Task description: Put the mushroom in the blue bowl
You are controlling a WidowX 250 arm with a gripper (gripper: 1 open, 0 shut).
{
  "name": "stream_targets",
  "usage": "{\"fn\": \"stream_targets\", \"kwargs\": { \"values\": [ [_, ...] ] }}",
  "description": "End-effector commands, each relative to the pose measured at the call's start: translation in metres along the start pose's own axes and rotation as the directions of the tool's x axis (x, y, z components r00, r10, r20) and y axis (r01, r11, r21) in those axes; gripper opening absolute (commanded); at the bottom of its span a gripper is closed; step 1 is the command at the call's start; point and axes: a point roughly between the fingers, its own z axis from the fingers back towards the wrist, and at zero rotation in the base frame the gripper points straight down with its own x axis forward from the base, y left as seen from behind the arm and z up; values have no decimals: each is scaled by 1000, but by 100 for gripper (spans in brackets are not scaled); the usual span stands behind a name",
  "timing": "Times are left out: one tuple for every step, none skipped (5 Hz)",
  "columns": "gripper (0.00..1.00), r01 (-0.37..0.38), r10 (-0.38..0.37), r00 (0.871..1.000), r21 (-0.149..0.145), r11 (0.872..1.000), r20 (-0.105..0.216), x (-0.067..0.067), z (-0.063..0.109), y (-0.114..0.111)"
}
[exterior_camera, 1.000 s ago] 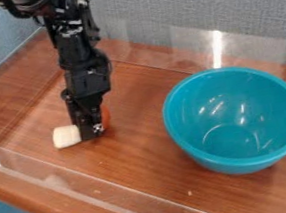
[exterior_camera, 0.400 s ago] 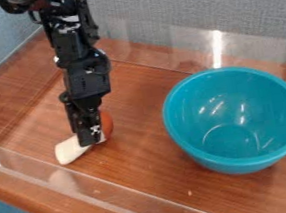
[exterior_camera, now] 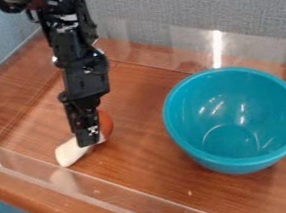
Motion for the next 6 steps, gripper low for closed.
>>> {"fn": "stream_targets", "kwargs": {
  "values": [
    [0,-3,2,1000,57,998,32,-4,15,4],
    [0,5,-6,999,59,998,31,-6,15,4],
    [0,13,-15,999,61,998,30,-8,15,3],
    [0,21,-22,999,62,998,28,-10,13,3],
    [0,27,-29,999,64,998,29,-12,14,2],
    [0,34,-35,999,65,997,28,-14,14,2]
  ]
}}
